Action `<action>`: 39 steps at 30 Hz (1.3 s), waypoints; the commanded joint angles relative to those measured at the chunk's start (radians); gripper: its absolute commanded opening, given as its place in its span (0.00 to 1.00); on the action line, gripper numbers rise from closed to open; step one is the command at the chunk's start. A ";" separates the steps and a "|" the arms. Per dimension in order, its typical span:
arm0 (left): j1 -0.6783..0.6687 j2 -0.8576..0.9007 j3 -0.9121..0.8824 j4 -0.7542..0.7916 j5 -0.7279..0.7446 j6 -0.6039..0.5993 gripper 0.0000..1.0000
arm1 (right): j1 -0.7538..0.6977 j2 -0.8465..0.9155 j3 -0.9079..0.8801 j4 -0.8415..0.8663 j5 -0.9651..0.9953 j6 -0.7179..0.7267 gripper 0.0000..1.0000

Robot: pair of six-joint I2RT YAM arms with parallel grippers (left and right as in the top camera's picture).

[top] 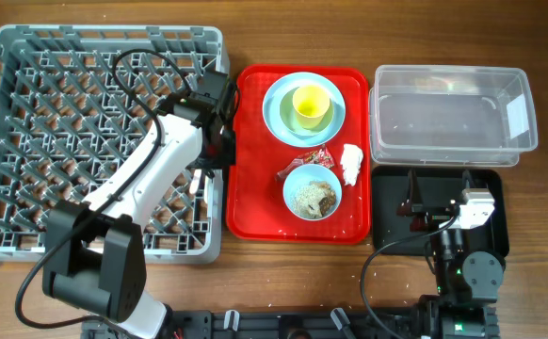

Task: Sort waste into correct bins and load items into the dishwasher rack
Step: 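Reach the left gripper to the yellow cup and grasp its rim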

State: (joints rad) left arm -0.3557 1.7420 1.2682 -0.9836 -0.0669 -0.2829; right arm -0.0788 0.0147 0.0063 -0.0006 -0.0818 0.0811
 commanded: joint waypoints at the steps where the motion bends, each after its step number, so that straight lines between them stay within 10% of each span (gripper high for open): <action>1: -0.002 0.009 -0.009 -0.032 0.032 -0.070 0.04 | -0.004 -0.003 -0.001 0.003 0.003 0.000 1.00; 18: 0.000 -0.086 0.232 -0.055 -0.065 -0.099 0.27 | -0.004 -0.003 -0.001 0.003 0.003 0.000 1.00; 22: -0.001 -0.166 0.296 0.017 0.209 -0.123 0.51 | -0.004 -0.003 -0.001 0.003 0.003 0.000 1.00; 28: -0.117 -0.101 0.295 0.151 0.324 -0.153 0.27 | -0.004 -0.003 -0.001 0.003 0.003 0.000 1.00; 39: -0.240 0.061 0.449 0.282 0.303 -0.193 0.20 | -0.004 -0.003 -0.001 0.003 0.003 0.000 1.00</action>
State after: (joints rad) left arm -0.5388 1.7416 1.6981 -0.7246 0.2420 -0.4770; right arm -0.0788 0.0147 0.0063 -0.0006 -0.0818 0.0811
